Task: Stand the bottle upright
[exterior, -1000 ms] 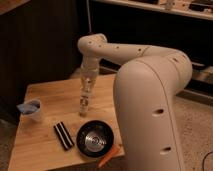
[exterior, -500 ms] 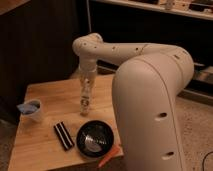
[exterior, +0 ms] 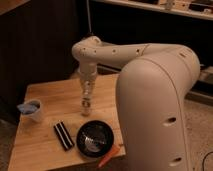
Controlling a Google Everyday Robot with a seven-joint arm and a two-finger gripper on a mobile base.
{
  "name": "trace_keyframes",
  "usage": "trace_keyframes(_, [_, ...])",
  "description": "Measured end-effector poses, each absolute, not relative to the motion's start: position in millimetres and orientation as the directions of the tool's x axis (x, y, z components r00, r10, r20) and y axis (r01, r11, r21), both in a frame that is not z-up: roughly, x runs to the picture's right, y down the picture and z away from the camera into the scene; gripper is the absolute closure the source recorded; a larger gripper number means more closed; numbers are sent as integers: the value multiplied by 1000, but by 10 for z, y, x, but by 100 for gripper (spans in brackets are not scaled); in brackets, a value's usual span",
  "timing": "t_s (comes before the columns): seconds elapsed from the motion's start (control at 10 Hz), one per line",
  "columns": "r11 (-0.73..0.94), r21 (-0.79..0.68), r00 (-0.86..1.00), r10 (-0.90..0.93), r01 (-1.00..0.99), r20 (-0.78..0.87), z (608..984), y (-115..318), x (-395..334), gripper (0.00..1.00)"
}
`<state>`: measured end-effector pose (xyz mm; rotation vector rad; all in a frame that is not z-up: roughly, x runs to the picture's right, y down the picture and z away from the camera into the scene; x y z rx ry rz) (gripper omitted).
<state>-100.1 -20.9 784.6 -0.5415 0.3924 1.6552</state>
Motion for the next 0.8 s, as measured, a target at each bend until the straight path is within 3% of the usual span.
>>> trace_keyframes(0.2, [-151, -53, -97, 829, -987, -551, 7840, -194, -1000, 25])
trace_keyframes(0.3, [-147, -56, -93, 832, -988, -548, 7832, -190, -1012, 20])
trace_keyframes(0.8, [-135, -76, -72, 834, -988, -547, 7844, -170, -1058, 20])
